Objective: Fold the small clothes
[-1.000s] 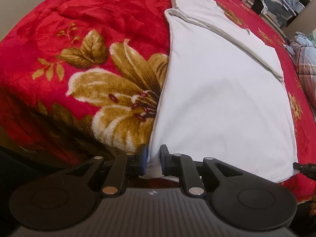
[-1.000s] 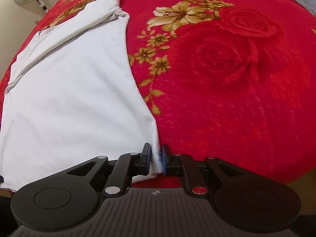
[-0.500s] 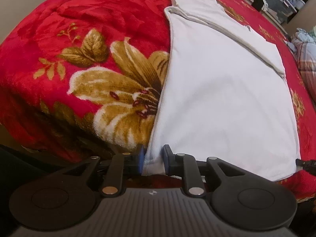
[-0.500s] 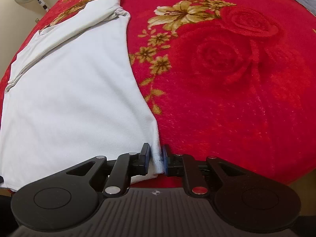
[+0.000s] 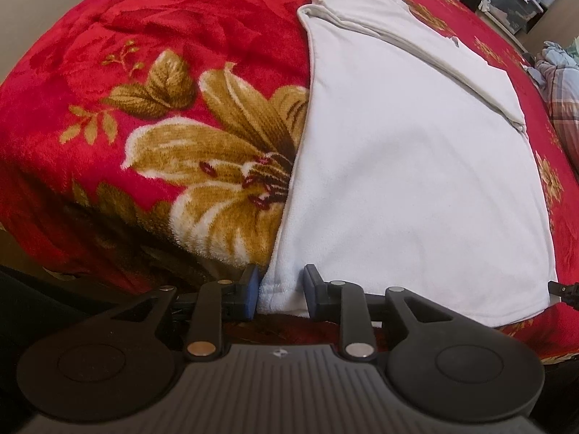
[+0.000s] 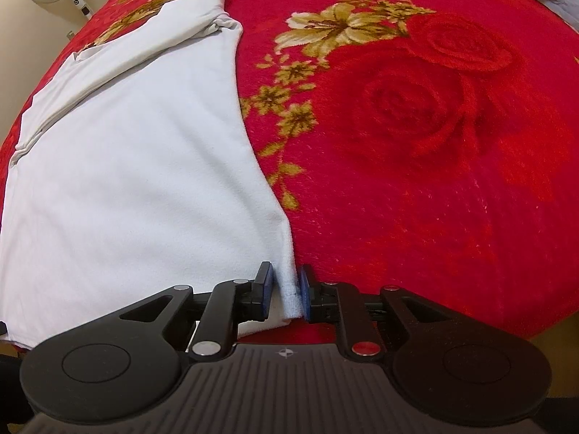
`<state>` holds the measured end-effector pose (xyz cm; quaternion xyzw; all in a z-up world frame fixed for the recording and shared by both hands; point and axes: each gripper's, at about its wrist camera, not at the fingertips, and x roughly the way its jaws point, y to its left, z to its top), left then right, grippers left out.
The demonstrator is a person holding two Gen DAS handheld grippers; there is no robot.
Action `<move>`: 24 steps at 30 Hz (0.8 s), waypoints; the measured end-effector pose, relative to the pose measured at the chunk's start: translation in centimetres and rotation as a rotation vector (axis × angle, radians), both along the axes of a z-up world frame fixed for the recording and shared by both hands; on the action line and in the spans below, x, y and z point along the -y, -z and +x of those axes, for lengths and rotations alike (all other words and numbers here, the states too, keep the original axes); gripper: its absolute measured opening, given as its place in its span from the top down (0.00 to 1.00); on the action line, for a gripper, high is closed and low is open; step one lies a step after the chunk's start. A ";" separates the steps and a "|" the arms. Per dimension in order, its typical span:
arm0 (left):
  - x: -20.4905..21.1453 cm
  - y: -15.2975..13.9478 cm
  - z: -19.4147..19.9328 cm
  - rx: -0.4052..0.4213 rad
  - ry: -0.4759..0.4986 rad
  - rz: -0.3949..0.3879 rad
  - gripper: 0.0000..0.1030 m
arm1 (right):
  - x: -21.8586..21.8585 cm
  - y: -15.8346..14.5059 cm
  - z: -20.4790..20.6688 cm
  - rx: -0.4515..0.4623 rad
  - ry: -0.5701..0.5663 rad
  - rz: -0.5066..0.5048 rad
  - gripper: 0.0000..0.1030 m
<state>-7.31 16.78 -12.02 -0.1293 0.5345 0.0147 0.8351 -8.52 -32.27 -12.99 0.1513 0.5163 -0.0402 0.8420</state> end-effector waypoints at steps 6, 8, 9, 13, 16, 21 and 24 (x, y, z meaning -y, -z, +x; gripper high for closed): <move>0.5 -0.1 -0.2 0.007 0.018 0.018 0.81 | -0.1 -0.2 -0.2 0.005 -0.001 -0.004 0.88; 0.7 -0.5 -0.4 0.015 0.026 0.018 0.91 | -0.1 -0.5 -0.3 0.016 -0.001 -0.001 0.93; 0.7 -0.9 -0.5 0.026 0.028 0.011 0.92 | 0.0 -0.9 -0.4 0.030 0.002 0.008 0.94; 0.7 -5.1 -1.3 0.156 0.061 -0.027 0.93 | 1.1 -4.9 -1.3 0.177 0.015 0.107 0.94; 0.1 -8.8 -2.4 0.273 0.097 -0.059 0.94 | 2.1 -8.7 -2.7 0.304 0.025 0.203 0.95; -2.5 -14.9 -5.4 0.417 0.136 -0.159 0.94 | 3.3 -14.2 -6.5 0.476 0.004 0.279 0.95; -4.2 -18.9 -8.1 0.497 0.162 -0.241 0.94 | 4.4 -17.4 -9.7 0.589 -0.020 0.323 0.96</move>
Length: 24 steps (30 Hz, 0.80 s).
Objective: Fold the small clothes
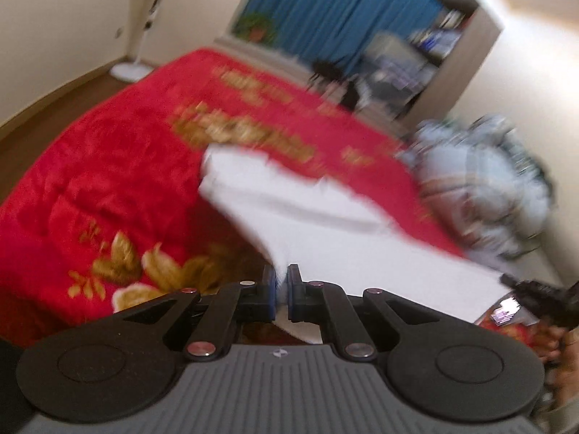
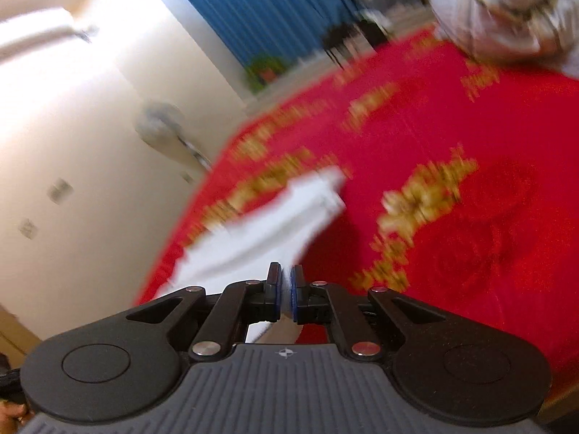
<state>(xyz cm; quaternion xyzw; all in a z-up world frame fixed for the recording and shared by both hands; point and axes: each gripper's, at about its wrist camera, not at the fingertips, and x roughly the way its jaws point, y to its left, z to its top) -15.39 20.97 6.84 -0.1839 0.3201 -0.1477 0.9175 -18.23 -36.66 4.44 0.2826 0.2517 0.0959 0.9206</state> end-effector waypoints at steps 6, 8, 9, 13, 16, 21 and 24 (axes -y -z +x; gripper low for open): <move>-1.7 -2.5 -0.4 0.034 -0.017 -0.093 0.94 | 0.9 -4.2 -3.1 0.167 -0.020 -0.001 0.96; -1.6 -1.1 3.3 0.008 -0.033 -0.088 0.94 | 1.1 -3.3 -0.6 0.137 -0.022 0.008 0.96; -1.5 -0.3 5.4 -0.006 -0.031 -0.085 0.94 | 1.2 -2.5 1.1 0.109 -0.014 0.008 0.96; -2.2 3.9 17.1 -0.110 -0.030 -0.060 0.94 | 2.2 1.9 11.2 -0.050 0.004 0.031 0.96; -2.2 7.6 25.6 -0.208 -0.043 0.011 0.94 | 2.5 5.7 19.5 -0.184 0.008 0.028 0.96; -2.0 12.7 32.9 -0.309 -0.024 0.038 0.92 | 1.6 10.6 27.9 -0.326 0.020 -0.059 0.95; -3.6 13.4 33.6 -0.314 -0.081 -0.024 0.89 | 1.4 13.3 29.8 -0.375 0.031 -0.075 0.92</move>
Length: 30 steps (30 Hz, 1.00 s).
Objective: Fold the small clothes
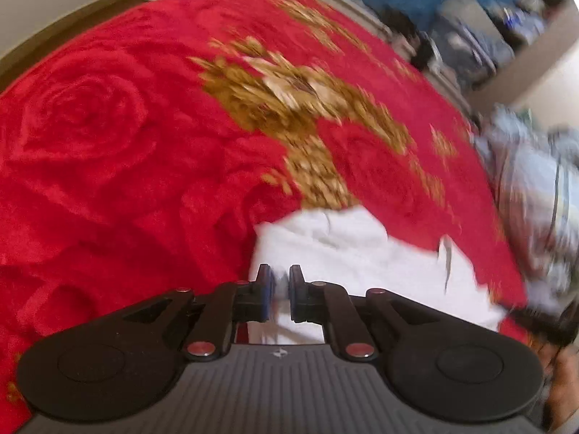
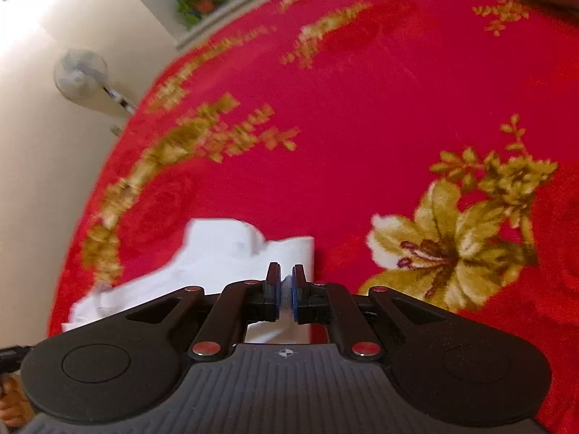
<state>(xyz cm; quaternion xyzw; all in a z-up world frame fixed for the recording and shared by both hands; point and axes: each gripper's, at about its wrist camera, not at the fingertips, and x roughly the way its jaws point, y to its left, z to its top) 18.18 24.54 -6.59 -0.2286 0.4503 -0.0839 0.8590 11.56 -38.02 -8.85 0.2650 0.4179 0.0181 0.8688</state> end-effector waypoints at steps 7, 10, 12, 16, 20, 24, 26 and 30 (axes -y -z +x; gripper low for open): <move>-3.5 -0.8 -4.1 0.051 0.054 0.003 0.58 | 2.6 -2.4 -2.2 0.150 -0.025 0.041 0.89; -2.4 0.1 -5.0 0.036 0.165 0.056 0.58 | 2.4 -1.9 -3.2 0.117 -0.175 0.022 0.70; -1.0 0.4 -4.8 0.044 0.202 0.103 0.57 | 1.2 -1.1 -3.4 0.074 -0.248 -0.065 0.66; 1.9 0.7 -3.6 0.057 0.239 0.178 0.57 | -1.8 0.3 -2.7 0.027 -0.340 -0.154 0.66; 4.0 0.7 -1.4 0.093 0.216 0.220 0.57 | -3.6 0.8 -1.0 0.020 -0.365 -0.259 0.66; 4.8 0.5 0.2 0.107 0.179 0.215 0.57 | -3.7 0.5 0.5 0.078 -0.290 -0.266 0.66; 5.0 0.5 0.8 0.114 0.165 0.206 0.57 | -3.9 0.7 1.6 0.094 -0.264 -0.262 0.66; 5.1 0.8 1.6 0.105 0.158 0.206 0.77 | -3.8 0.6 2.6 0.117 -0.232 -0.254 0.66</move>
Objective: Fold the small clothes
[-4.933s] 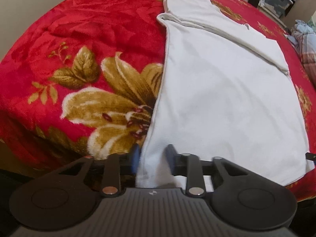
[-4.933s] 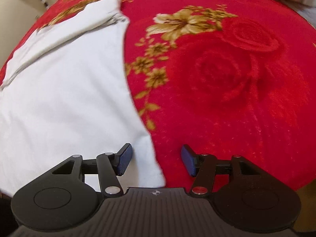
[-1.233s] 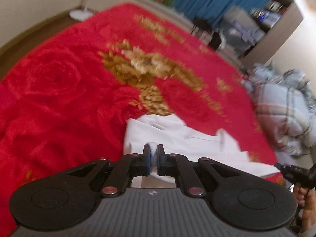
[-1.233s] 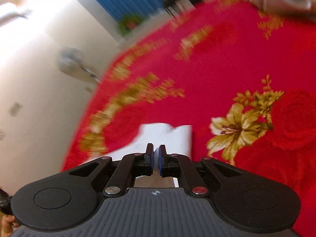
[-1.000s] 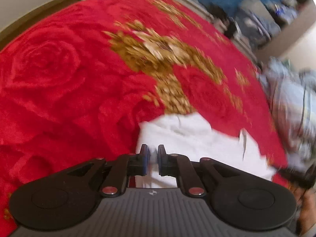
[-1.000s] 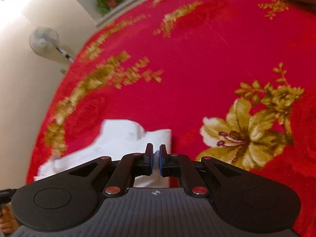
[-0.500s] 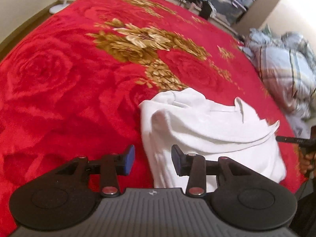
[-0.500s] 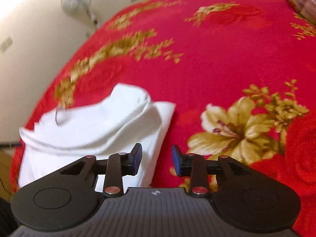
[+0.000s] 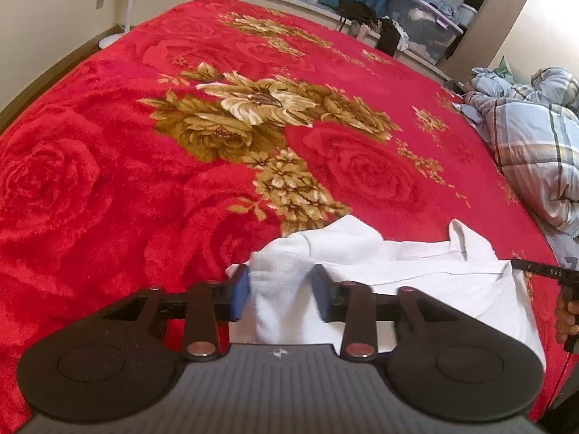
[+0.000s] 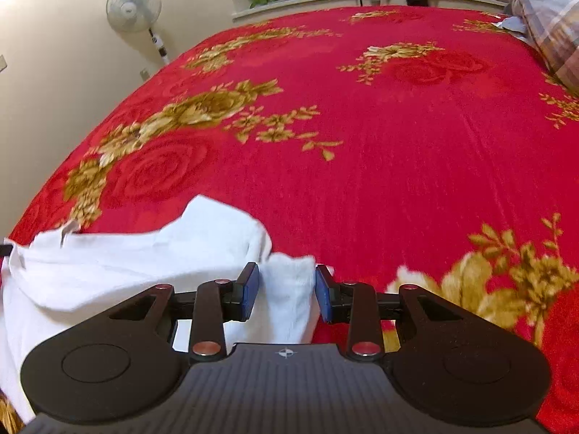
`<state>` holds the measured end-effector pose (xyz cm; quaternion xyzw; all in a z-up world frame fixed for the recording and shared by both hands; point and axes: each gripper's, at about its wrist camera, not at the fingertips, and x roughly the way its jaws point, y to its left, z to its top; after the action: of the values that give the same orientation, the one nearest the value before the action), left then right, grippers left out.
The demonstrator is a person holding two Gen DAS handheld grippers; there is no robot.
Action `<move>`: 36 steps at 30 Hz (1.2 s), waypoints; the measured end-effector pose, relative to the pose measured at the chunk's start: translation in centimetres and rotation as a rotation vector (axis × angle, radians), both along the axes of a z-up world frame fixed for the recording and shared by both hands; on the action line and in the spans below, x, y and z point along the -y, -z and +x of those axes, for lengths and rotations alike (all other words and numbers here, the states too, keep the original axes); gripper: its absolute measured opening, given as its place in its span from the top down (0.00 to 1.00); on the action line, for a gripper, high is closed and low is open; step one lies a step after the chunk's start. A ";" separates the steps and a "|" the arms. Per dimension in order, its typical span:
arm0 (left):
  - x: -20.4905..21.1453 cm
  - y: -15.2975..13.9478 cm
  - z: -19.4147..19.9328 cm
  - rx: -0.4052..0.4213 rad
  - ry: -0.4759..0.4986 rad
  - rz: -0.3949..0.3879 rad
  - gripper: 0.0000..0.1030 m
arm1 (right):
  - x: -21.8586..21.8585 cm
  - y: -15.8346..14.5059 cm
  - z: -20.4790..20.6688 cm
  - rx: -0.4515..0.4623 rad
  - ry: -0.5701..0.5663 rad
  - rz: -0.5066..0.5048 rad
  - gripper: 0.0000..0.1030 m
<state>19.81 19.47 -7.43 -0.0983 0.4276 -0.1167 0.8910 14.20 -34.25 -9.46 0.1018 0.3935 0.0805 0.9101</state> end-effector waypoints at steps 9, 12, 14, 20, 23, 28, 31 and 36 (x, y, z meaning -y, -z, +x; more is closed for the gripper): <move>-1.3 -2.2 0.1 0.128 -0.039 -0.044 0.94 | 0.4 -1.7 0.9 0.074 0.046 0.078 0.92; -1.7 -2.8 0.7 0.176 -0.101 -0.035 0.94 | 1.0 -3.2 1.0 0.174 0.134 0.127 0.92; -1.9 -2.7 1.3 0.178 -0.141 -0.042 0.94 | 1.0 -3.5 1.5 0.205 0.171 0.120 0.92; -1.1 -1.4 2.3 0.052 -0.114 -0.039 0.58 | -0.1 -1.2 3.5 0.062 0.168 0.071 0.62; -1.3 0.0 2.0 -0.030 -0.119 -0.033 0.57 | -0.3 -0.7 2.6 0.023 0.131 0.051 0.57; -1.3 1.4 2.2 -0.102 -0.114 -0.057 0.59 | -0.4 0.7 1.5 -0.057 0.115 0.000 0.57; -1.0 1.4 2.3 -0.084 -0.127 -0.052 0.75 | -0.5 0.8 1.4 -0.054 0.118 -0.001 0.57; -0.5 1.1 2.6 -0.073 -0.152 -0.045 0.88 | -0.7 1.0 1.6 -0.046 0.123 -0.002 0.78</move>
<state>22.41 19.95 -8.57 -0.1547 0.4484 -0.0544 0.8787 15.83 -33.54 -10.41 0.1268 0.4072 0.0218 0.9042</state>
